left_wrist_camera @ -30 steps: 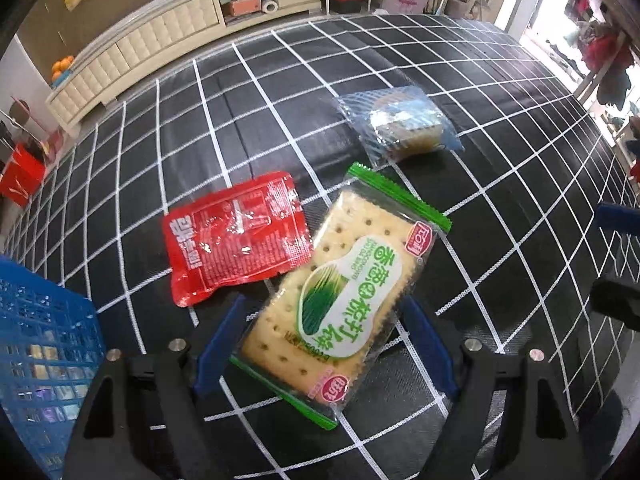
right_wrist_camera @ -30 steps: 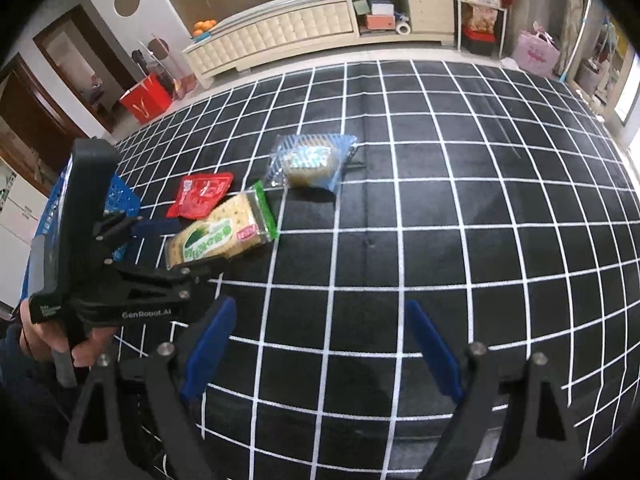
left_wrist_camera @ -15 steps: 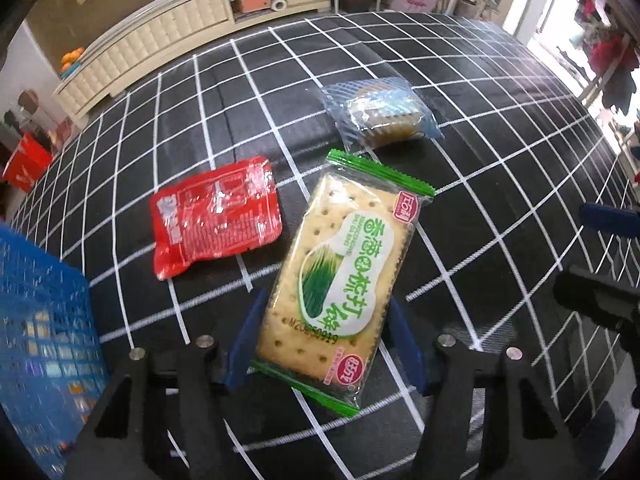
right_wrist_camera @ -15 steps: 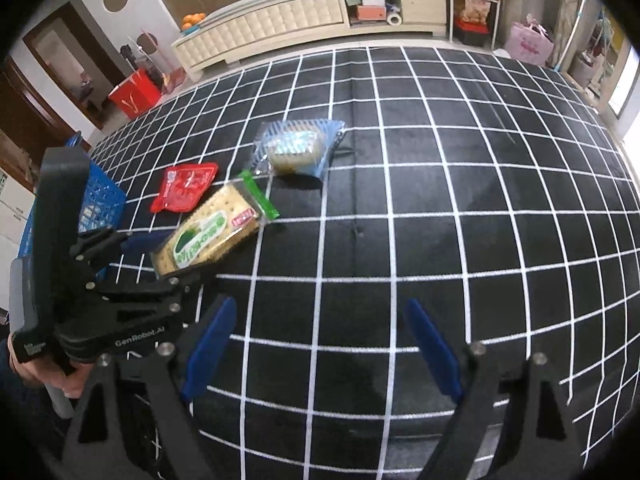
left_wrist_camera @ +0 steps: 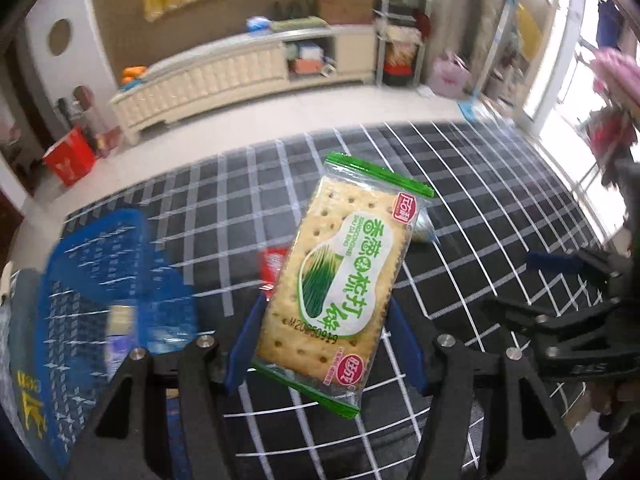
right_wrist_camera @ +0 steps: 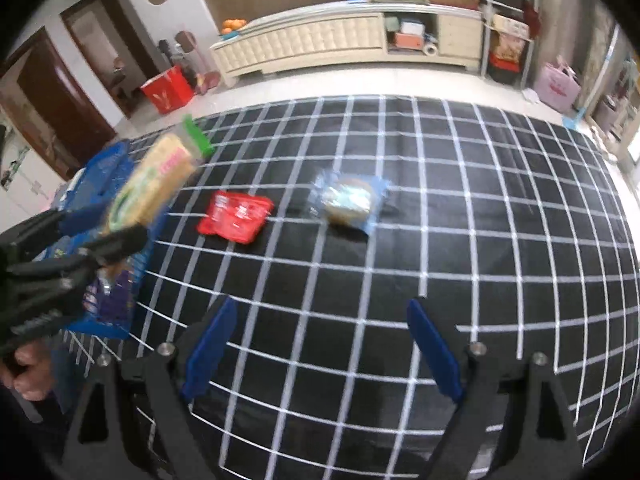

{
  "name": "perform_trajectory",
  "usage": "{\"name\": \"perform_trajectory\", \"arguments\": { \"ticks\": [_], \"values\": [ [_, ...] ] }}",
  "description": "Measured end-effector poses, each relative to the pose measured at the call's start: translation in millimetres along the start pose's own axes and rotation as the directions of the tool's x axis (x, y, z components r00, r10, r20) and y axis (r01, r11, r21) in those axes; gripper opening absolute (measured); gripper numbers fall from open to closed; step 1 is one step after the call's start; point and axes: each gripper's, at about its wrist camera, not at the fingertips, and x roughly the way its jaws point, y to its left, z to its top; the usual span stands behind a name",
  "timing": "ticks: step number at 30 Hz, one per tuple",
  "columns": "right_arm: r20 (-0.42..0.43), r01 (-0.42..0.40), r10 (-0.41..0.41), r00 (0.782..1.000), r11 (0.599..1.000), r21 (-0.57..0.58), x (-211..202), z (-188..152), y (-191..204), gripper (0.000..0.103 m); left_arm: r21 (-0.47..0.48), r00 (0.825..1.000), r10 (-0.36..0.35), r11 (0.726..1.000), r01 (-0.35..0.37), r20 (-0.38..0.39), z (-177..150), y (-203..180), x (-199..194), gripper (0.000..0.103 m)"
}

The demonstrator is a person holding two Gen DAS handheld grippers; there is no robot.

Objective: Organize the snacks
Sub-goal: 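Carry cracker pack over basket with left tool while right tool grasps red packet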

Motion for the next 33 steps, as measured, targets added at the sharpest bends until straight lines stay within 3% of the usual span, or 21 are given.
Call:
{"name": "perform_trajectory", "arguments": {
  "ticks": [3, 7, 10, 13, 17, 20, 27, 29, 33],
  "values": [
    [0.017, -0.051, 0.052, 0.999, 0.997, -0.053, 0.8, 15.3, 21.3, 0.090, -0.079, 0.997, 0.048, 0.996, -0.043, 0.062, 3.1, 29.9, -31.6, 0.059],
    [0.003, -0.042, 0.043, 0.999, 0.990, -0.133, 11.8, 33.8, 49.2, 0.090, -0.203, 0.985, 0.130, 0.973, -0.105, 0.112, -0.2, 76.3, -69.9, 0.059],
    [-0.014, -0.040, 0.038, 0.999, 0.987, -0.158, 25.7, 43.8, 67.4, 0.090, -0.272, 0.978, 0.189, 0.949, -0.158, 0.090, -9.1, 108.8, -79.0, 0.059],
    [-0.051, -0.103, 0.095, 0.994, 0.972, -0.209, 40.7, 50.3, 87.5, 0.090, -0.330, 0.976, 0.217, 0.924, -0.193, 0.035, -27.0, 142.3, -77.9, 0.059],
    [-0.082, -0.065, 0.038, 0.996, 0.932, -0.355, 64.7, 55.7, 118.2, 0.090, -0.405, 0.972, 0.235, 0.886, -0.227, -0.032, -48.4, 179.2, -62.4, 0.059],
    [-0.111, -0.055, 0.012, 0.994, 0.917, -0.394, 80.2, 56.6, 122.8, 0.090, -0.417, 0.971, 0.234, 0.878, -0.235, -0.054, -56.1, 193.9, -52.3, 0.059],
    [-0.224, -0.092, -0.013, 0.974, 0.888, -0.450, 138.4, 49.8, 121.2, 0.090, -0.365, 0.965, 0.247, 0.893, -0.263, -0.092, -61.8, 196.2, -24.0, 0.059],
    [-0.219, -0.082, -0.033, 0.975, 0.864, -0.496, 149.6, 48.6, 123.0, 0.090, -0.389, 0.972, 0.210, 0.891, -0.233, -0.102, -63.8, 200.8, -19.7, 0.059],
    [-0.220, -0.069, -0.065, 0.973, 0.832, -0.551, 170.7, 52.4, 125.3, 0.090, -0.378, 0.965, 0.225, 0.889, -0.259, -0.134, -57.7, 203.2, -7.2, 0.059]
  ]
}}
